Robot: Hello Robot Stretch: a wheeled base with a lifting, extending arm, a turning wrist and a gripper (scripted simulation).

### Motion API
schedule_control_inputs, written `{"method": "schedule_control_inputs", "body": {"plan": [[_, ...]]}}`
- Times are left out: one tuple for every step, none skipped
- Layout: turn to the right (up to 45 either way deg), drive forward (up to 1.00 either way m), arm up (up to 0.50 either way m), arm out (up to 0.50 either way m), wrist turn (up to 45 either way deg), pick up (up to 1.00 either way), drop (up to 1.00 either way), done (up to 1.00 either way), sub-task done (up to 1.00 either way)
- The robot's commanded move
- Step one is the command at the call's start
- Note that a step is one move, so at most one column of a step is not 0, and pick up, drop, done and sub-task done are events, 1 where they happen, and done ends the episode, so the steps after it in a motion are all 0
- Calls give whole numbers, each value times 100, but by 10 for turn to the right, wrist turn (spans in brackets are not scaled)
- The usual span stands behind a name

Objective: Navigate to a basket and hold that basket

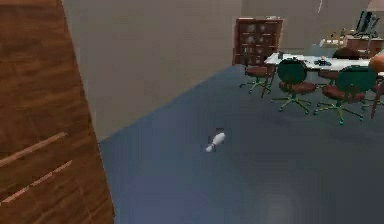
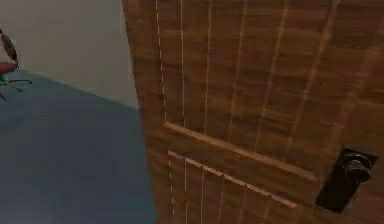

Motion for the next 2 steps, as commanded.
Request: {"method": "schedule_control_inputs", "body": {"plan": [[-450, 0, 0, 0, 0, 0, 0, 0, 0], [-450, 0, 0, 0, 0, 0, 0, 0, 0]]}}
